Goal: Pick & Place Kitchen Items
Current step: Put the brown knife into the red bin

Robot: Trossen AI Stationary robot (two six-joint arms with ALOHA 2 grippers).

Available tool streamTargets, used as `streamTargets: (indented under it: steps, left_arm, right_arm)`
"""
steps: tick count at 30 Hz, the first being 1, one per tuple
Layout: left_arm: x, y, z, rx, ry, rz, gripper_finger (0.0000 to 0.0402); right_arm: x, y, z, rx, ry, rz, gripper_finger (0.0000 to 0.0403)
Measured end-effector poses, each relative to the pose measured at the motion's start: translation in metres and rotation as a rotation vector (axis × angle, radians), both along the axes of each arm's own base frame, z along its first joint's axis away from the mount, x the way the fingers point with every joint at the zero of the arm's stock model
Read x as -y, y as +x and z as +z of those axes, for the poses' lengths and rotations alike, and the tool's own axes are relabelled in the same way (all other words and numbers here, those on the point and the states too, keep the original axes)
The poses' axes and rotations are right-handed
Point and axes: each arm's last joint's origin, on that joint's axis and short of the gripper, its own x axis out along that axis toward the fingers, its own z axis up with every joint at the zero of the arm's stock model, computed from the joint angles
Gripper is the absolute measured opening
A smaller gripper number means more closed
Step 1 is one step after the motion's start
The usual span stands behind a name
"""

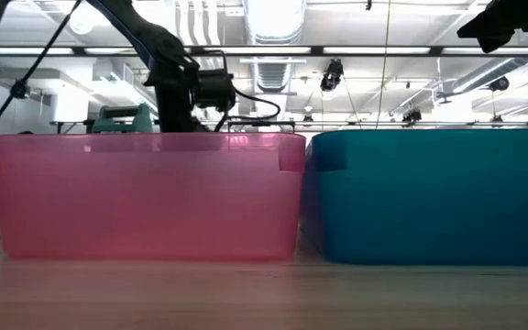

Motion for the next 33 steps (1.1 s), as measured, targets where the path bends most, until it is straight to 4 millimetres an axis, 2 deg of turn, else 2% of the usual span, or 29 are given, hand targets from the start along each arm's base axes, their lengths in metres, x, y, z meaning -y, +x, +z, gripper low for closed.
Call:
streamTargets:
  steps: [13, 20, 33]
  left_arm:
    - [-0.023, 0.030, 0.003, -0.026, -0.001, -0.044, 0.0222]
    - [-0.030, 0.030, -0.005, -0.095, -0.037, -0.024, 0.0204]
    - [-0.038, 0.030, -0.021, -0.154, -0.046, -0.052, 0.0204]
  right_arm:
    - [0.000, 0.000, 0.000, 0.000, 0.000, 0.000, 0.0008]
    - [0.000, 0.000, 0.000, 0.000, 0.000, 0.000, 0.0008]
    - [0.000, 0.000, 0.000, 0.000, 0.000, 0.000, 0.0008]
